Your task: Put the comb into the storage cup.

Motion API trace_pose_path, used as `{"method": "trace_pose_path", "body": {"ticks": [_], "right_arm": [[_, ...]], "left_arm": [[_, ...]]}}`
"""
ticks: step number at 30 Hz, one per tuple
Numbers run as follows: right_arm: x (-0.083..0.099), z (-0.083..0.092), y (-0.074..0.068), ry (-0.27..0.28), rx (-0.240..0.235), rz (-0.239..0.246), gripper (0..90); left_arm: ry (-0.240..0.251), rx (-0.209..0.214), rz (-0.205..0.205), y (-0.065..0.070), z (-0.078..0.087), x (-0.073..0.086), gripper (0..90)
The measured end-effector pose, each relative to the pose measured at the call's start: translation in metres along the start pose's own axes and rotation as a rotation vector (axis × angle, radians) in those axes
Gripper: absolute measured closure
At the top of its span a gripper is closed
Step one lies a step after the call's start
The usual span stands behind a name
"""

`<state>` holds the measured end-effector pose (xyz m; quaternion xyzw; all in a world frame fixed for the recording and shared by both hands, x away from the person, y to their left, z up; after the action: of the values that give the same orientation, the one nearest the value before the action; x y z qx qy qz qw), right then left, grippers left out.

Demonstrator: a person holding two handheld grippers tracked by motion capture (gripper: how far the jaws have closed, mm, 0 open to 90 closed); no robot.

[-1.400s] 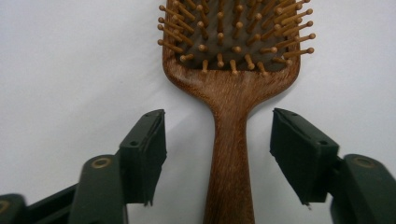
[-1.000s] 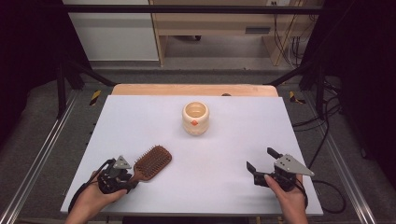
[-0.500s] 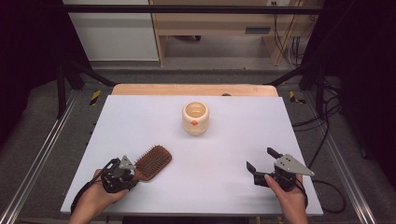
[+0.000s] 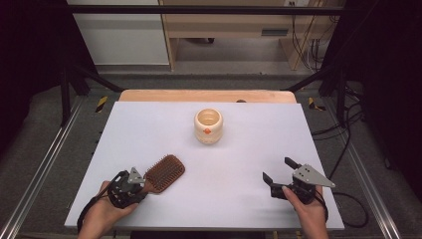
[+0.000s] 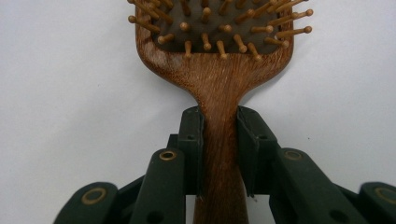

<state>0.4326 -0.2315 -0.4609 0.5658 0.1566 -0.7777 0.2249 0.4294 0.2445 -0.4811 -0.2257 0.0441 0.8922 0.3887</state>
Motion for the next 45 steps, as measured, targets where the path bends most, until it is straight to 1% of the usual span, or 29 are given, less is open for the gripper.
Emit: {"method": "trace_pose_path", "body": {"ticks": [2,6,15,22,23,24,27,34,38,41,44,45], "right_arm": [[0.000,0.000,0.000,0.001,0.000,0.001,6.7],[0.000,0.000,0.000,0.002,-0.001,0.003,6.7],[0.000,0.000,0.000,0.001,-0.001,0.001,6.7],[0.000,0.000,-0.001,0.000,-0.002,0.000,6.7],[0.000,0.000,-0.001,-0.001,-0.002,0.001,6.7],[0.000,0.000,-0.001,-0.002,-0.002,0.001,6.7],[0.000,0.000,-0.001,-0.005,-0.004,0.002,6.7],[0.000,-0.001,-0.002,-0.004,-0.006,0.004,6.7],[0.000,-0.001,-0.003,-0.008,-0.010,0.000,6.6],[0.000,-0.002,-0.005,-0.014,-0.018,0.000,6.6],[-0.001,-0.003,-0.008,-0.016,-0.025,-0.004,6.5],[-0.001,-0.004,-0.009,-0.016,-0.027,0.001,6.4]], "left_arm": [[0.010,0.004,0.007,-0.001,0.000,0.001,72.1],[0.015,-0.014,0.005,-0.002,0.001,0.001,72.2],[0.042,-0.016,0.019,-0.005,0.002,0.003,72.2],[0.096,-0.004,0.034,-0.008,0.006,0.002,72.2],[0.115,0.005,0.043,-0.008,0.006,0.002,72.2],[0.125,0.011,0.046,-0.009,0.007,0.001,72.2],[0.154,0.003,0.049,-0.010,0.009,0.000,72.2],[0.245,0.016,0.065,-0.012,0.011,-0.005,72.2],[0.284,0.005,0.067,-0.013,0.013,-0.010,72.2],[0.318,0.003,0.065,-0.014,0.015,-0.013,72.3],[0.357,-0.002,0.048,-0.014,0.019,-0.017,72.2],[0.373,-0.003,0.041,-0.014,0.021,-0.019,72.2]]}}
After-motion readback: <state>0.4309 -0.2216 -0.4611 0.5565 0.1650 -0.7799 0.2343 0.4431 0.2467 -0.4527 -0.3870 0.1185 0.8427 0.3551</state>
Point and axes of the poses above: each handheld gripper's, and its own axes: z roughly backward along the jaws, x roughly out of its underside, y roughly to its right, the point moved 3 cm from there along -z, roughly forward along the jaws, and after that the axes turned 2 degrees about -y, right-handed, at the moved point
